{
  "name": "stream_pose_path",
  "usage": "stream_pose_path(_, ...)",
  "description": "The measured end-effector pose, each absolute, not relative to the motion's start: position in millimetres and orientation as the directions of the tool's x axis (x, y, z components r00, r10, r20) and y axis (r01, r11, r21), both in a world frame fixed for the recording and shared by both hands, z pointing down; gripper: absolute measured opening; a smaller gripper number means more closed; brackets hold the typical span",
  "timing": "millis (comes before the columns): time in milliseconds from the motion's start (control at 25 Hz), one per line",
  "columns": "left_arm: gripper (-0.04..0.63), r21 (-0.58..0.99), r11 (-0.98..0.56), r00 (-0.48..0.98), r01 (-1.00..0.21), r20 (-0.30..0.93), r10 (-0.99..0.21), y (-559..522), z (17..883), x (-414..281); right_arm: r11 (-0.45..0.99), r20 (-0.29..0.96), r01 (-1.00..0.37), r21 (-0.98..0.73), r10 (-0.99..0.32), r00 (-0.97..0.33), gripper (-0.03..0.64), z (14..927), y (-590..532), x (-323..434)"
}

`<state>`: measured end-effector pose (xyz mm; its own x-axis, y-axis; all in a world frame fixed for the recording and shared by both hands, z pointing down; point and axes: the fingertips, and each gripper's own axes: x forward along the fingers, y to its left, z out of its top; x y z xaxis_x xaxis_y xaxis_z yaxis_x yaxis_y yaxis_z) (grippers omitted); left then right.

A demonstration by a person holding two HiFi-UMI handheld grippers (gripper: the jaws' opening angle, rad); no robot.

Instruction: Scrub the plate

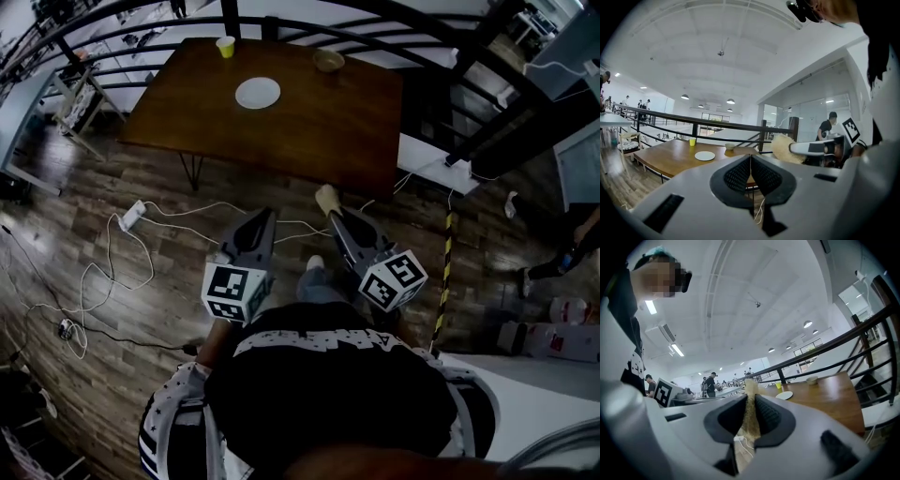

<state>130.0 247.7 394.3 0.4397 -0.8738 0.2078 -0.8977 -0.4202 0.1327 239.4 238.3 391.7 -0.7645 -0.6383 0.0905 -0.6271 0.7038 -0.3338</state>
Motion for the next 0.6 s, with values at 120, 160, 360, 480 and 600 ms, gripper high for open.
stream_pose_path(120,0.014,0.127,-0.427,0.445,-0.895,0.205,-0.872,232,392,138,0.698,0.085,-0.630,-0.340,-0.645,-0.760,0.049,392,224,248)
stream_pose_path(160,0.014,0.124,-0.429,0.446,-0.895,0.205,-0.871,227,392,140,0.696,0.084,-0.631,-0.342,-0.646,-0.758,0.051,393,220,250)
stream_pose_path(360,0.014,0.114,-0.423,0.438,-0.899,0.210,-0.874,202,392,140,0.699,0.076,-0.625,-0.348,-0.644,-0.762,0.050,394,195,251)
stream_pose_path(480,0.014,0.112,-0.418,0.432,-0.902,0.212,-0.876,191,391,142,0.703,0.075,-0.621,-0.347,-0.639,-0.766,0.049,393,183,253)
stream_pose_path(600,0.014,0.108,-0.411,0.424,-0.905,0.212,-0.880,180,389,144,0.712,0.065,-0.610,-0.348,-0.631,-0.773,0.050,392,171,253)
